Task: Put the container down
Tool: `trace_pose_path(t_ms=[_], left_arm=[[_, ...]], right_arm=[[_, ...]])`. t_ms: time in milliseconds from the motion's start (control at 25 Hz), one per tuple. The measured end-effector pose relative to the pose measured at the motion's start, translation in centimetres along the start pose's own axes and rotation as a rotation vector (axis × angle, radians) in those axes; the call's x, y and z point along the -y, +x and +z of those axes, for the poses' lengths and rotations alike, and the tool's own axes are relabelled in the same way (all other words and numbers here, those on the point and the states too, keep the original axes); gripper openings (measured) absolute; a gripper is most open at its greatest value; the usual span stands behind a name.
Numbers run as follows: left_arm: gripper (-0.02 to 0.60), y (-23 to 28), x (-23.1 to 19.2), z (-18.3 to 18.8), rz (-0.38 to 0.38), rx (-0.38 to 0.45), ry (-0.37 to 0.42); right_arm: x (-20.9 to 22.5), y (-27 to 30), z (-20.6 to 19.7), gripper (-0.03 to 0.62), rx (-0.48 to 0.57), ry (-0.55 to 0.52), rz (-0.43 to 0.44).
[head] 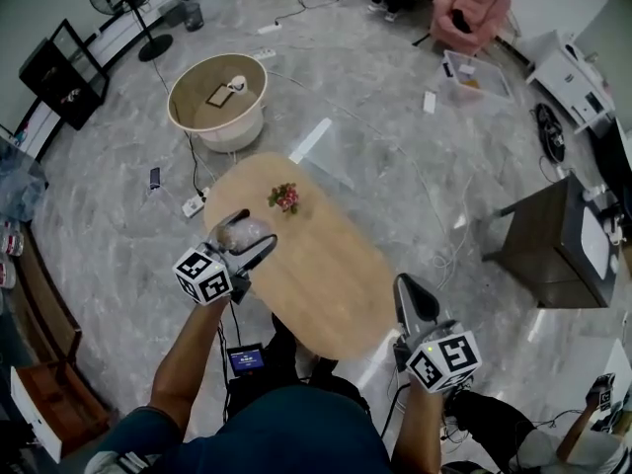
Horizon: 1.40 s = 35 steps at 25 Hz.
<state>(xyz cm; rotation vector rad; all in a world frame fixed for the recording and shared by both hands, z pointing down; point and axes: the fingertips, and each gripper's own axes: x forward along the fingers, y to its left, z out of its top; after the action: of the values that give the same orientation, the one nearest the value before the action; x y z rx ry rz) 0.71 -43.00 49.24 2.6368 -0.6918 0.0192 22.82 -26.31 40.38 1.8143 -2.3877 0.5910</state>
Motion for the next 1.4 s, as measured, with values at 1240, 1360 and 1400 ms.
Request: trace_pose_path(t_ms=[1240, 1360, 1400], left_arm=[[0.399, 9.0, -22.7, -25.6, 0.106, -0.357, -0.123], [0.399, 9.5, -24.1, -28.5, 0.120, -0.396, -0.144], [0.399, 9.6, -24.5, -29.4, 0.125, -0.411, -0.151]], right_arm=[[1.2, 12.5, -13.1, 0.011, -0.323, 0.156, -0.089], [1.2, 13.0, -14.3, 0.011, -0.344, 0.168, -0.097], [1.3, 13.2, -14.6, 0.011, -0.349, 0.172, -0.101]])
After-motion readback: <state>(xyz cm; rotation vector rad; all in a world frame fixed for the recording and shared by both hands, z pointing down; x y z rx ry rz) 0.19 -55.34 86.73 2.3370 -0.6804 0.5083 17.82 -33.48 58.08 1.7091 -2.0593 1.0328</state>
